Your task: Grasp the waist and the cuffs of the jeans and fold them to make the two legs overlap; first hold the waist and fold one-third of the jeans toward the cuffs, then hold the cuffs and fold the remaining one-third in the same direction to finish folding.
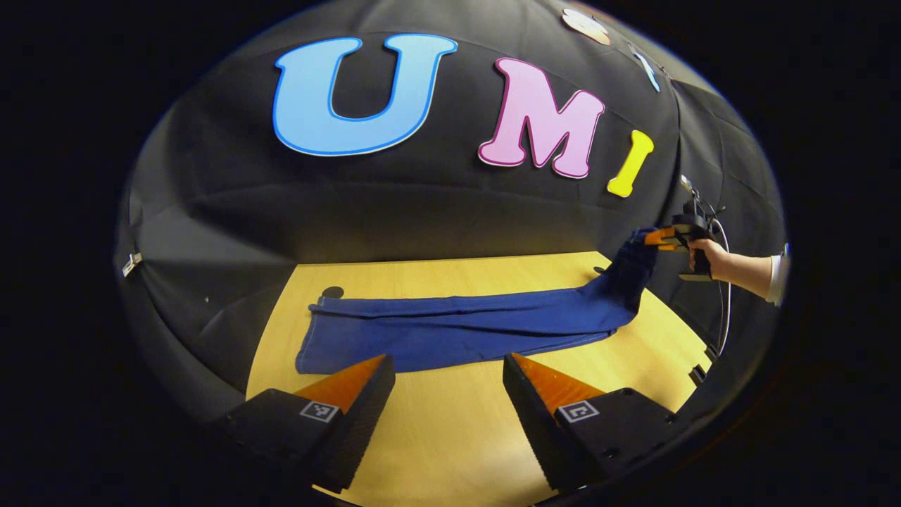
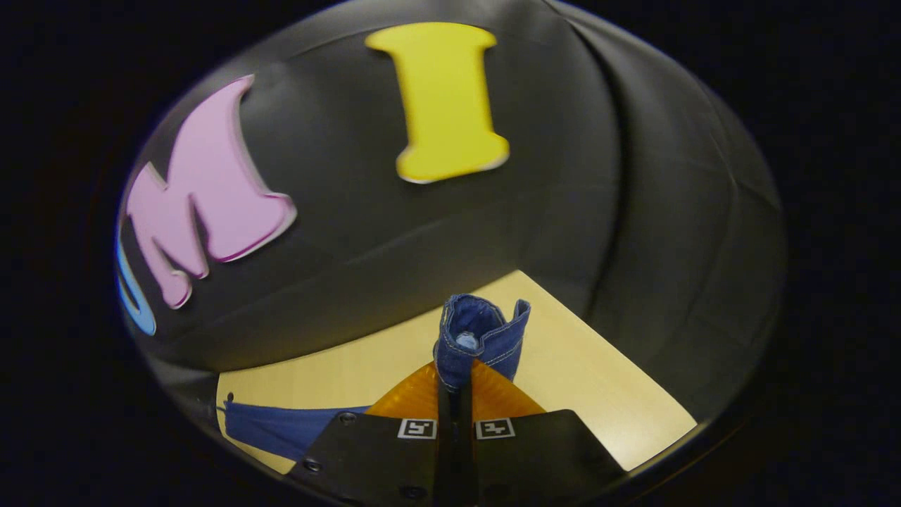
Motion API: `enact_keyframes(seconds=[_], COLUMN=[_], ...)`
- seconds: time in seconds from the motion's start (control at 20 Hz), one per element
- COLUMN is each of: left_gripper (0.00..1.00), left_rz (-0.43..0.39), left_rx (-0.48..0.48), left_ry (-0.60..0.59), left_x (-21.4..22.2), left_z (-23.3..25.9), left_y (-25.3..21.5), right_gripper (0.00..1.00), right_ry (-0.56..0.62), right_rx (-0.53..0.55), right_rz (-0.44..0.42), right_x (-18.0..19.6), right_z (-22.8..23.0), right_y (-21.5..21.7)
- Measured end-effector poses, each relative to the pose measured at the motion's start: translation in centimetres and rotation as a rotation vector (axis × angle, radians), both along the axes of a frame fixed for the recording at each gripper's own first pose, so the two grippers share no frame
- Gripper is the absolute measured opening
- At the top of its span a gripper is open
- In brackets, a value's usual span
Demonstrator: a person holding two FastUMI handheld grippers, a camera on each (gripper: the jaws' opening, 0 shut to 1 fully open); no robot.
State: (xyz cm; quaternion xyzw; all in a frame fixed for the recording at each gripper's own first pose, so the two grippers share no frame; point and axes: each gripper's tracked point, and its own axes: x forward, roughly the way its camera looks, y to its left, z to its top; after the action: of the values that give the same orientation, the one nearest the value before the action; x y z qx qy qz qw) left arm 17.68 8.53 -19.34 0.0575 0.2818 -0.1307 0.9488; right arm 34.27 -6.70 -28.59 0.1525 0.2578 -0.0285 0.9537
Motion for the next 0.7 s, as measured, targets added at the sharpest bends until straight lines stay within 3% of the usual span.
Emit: enact_keyframes(seconds=[0.2,0.3,0.5,0.7], left_gripper=[0.97,0.97,0.98,0.98], left_rz=[0.015,0.035,0.101,0.128], left_rx=[-0.001,-0.030,-0.070,-0.064], left_ry=[-0.009,-0.006,0.017,0.047], left_x=[-2.2,-3.1,-4.2,-4.5], left_z=[0.4,0.3,-0.8,-1.6], left_y=[3.5,4.8,7.0,8.2], right_gripper=[0.05,0.05,0.05,0.05], right_ry=[-0.082,-0.074,0.041,0.153], right_rx=[-0.027,-0.023,-0.060,-0.117], right_rz=[0.162,0.247,0.402,0.542], right_x=[-1.0,-1.1,-3.2,-5.9], right_z=[3.3,2.7,-3.3,-9.2], right_y=[2.3,2.2,1.2,-4.8])
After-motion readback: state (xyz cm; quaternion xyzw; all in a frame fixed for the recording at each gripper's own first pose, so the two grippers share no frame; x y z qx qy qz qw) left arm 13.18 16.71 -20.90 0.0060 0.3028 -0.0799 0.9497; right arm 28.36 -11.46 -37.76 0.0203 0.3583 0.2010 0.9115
